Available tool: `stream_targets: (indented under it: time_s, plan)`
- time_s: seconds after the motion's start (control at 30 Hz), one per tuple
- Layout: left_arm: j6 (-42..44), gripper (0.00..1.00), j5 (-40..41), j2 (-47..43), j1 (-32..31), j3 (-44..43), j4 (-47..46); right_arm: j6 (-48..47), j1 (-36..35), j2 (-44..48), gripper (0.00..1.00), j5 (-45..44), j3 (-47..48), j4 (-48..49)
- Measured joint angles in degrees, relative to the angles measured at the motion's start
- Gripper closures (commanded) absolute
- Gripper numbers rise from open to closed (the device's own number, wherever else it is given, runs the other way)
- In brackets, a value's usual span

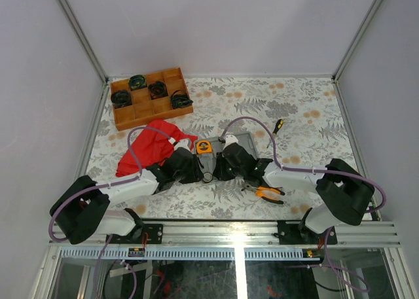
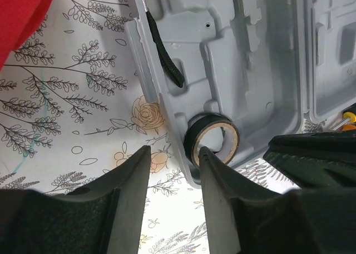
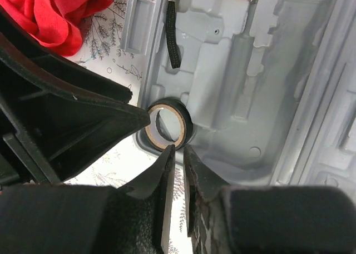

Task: Sort the tools into containers
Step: Place the engineering item in the storage box.

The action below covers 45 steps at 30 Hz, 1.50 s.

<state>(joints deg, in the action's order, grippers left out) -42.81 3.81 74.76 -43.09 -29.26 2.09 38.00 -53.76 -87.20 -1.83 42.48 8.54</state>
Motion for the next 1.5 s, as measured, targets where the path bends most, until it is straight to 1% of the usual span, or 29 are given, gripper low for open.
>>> stream_targets:
  time_s: [0.43,0.6,0.67,0.87,0.93,1.2,1.5]
  plan:
    - [0.0,0.65,-0.5,0.5,0.0,0.0,-0.3,0.0,0.0,-3.0,0.83,2.9,0.2,1.2]
    - [0.1,0.71,-1.0,0.6,0.0,0.0,-0.8,0.1,0.0,-3.9,0.84,3.1,0.5,1.2]
    - [0.1,0.75,-1.1,0.6,0.0,0.0,-1.0,0.1,0.0,-4.1,0.84,3.3,0.6,1.2]
    - [0.3,0.97,-1.4,0.6,0.0,0.0,-1.3,0.2,0.0,-5.6,0.85,3.8,1.2,1.3]
    - [0.3,1.00,-1.5,0.6,0.0,0.0,-1.4,0.2,0.0,-5.9,0.85,4.0,1.4,1.3]
    - [0.2,1.00,-1.5,1.1,0.0,0.0,-2.3,0.2,0.1,-6.6,0.86,4.4,1.7,1.0]
    - [0.3,1.00,-1.5,2.6,0.1,0.0,-4.9,0.2,0.3,-7.5,0.87,3.0,4.5,-3.3]
